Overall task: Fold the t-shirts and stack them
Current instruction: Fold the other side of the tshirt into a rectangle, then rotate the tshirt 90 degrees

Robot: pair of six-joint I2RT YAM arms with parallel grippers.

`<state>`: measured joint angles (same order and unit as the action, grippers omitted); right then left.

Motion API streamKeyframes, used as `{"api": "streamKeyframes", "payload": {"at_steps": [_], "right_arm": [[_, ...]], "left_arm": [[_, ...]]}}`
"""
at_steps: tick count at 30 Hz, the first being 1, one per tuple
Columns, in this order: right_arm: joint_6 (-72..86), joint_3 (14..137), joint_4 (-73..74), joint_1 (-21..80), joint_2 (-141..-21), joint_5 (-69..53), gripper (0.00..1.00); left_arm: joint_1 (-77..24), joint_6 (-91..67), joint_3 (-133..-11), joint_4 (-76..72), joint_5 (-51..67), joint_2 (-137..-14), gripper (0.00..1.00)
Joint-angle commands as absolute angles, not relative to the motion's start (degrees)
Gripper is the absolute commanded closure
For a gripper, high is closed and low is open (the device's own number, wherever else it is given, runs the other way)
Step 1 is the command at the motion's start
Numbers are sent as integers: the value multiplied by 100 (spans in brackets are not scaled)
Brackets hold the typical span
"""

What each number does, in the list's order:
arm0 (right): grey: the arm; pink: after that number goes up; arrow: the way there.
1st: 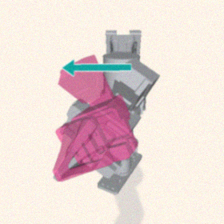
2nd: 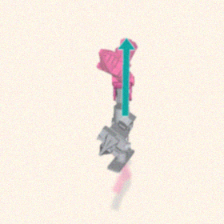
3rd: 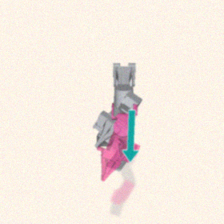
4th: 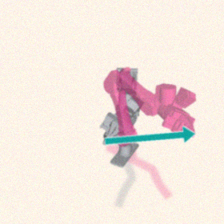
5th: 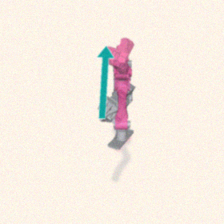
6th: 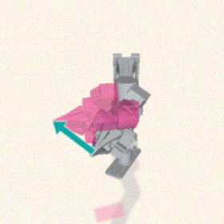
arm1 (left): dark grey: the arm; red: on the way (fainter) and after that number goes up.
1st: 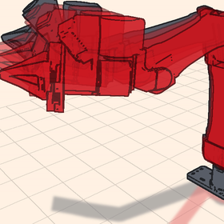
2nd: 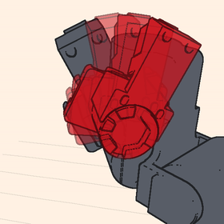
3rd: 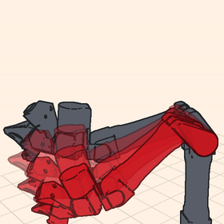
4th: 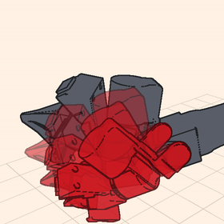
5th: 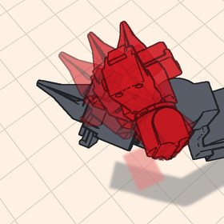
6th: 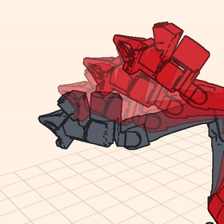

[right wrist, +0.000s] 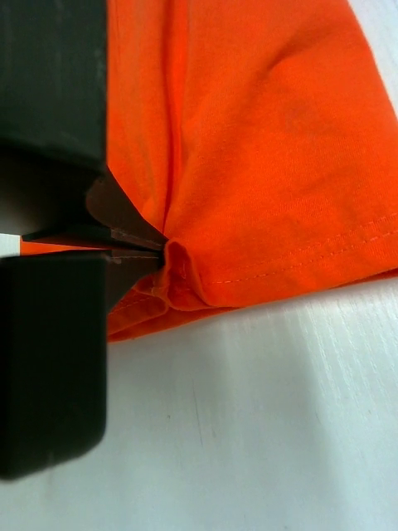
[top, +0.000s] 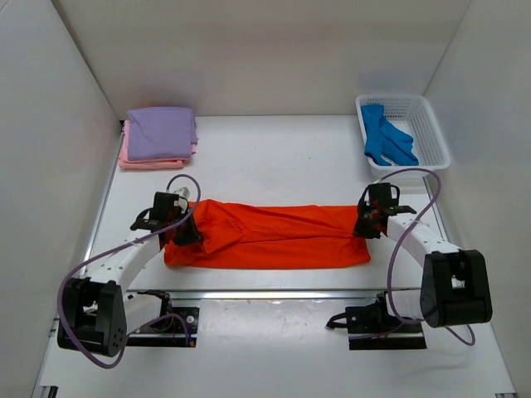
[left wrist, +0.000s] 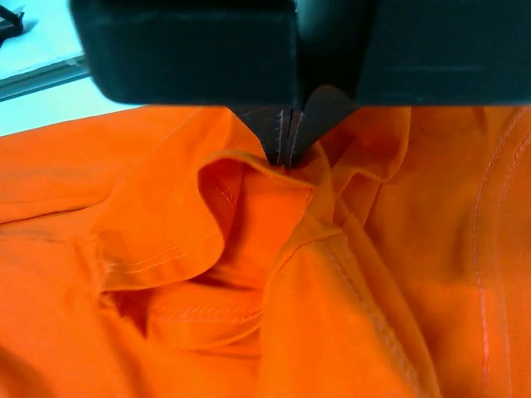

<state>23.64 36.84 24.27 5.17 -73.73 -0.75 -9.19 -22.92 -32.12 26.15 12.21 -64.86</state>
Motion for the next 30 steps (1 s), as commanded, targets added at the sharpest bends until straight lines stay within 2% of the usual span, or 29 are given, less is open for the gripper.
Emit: {"api": "streamKeyframes", "payload": {"at_steps": [1,2,3,4,5,7,11,12,13,16,18,19,20,22,23,24,25,26,28,30], "right_arm": [[2302,3797,2417,598,-7470,-132,100],[2251,3884,2530,606,-7506,-141,100],[2233,3911,2566,650,-7506,-123,97],[2206,3989,2714,659,-7471,-45,93],[2180,4051,2733,746,-7401,-18,84],[2102,4139,2786,870,-7112,236,70],[1855,4376,2620,861,-6750,106,58],[1715,4499,2567,783,-6750,45,56],[1583,4543,2497,730,-6811,-139,54],[1319,4956,2522,571,-7363,-534,54],[1195,5307,2557,650,-7749,-633,58],[1117,5378,2540,755,-8065,-607,70],[1064,5483,2514,756,-8164,-702,75],[1081,5677,2540,896,-8655,-703,95],[1090,5713,2523,940,-8892,-773,100],[1159,5756,2540,949,-8964,-747,100],[1195,5774,2540,975,-9130,-721,100],[1265,5722,2540,1002,-9228,-712,100],[1371,5687,2593,1019,-9307,-668,100],[1555,5590,2724,1081,-9317,-449,100]], "left_arm": [[-879,-2083,-3366,2908,1063,-6477,93],[-870,-2083,-3410,2935,1177,-6425,87],[-870,-2118,-3428,2962,1169,-6303,70],[-844,-2144,-3489,2971,1230,-6232,62],[-913,-2214,-3620,3023,1265,-6118,63],[-993,-2233,-3961,3364,1345,-6073,50],[-1239,-2171,-4745,3902,1187,-6108,31],[-1309,-2162,-4807,3989,1178,-6039,23],[-1318,-2188,-4799,4025,1160,-5977,2],[-1380,-2302,-4510,3912,1134,-5819,1],[-1406,-2451,-4037,3754,1116,-5801,1],[-1537,-2513,-3947,3562,1108,-5827,2],[-1590,-2601,-3711,3377,1038,-5845,1],[-1748,-2811,-3447,3043,941,-5993,3],[-1793,-2839,-3402,2841,923,-6081,10],[-1854,-2882,-3367,2761,871,-6256,15],[-1889,-2865,-3331,2525,801,-6501,32],[-1855,-2917,-3375,2322,782,-6626,56],[-1802,-2909,-3585,2154,878,-7265,67],[-1802,-2857,-3900,1987,809,-7757,66]]}}
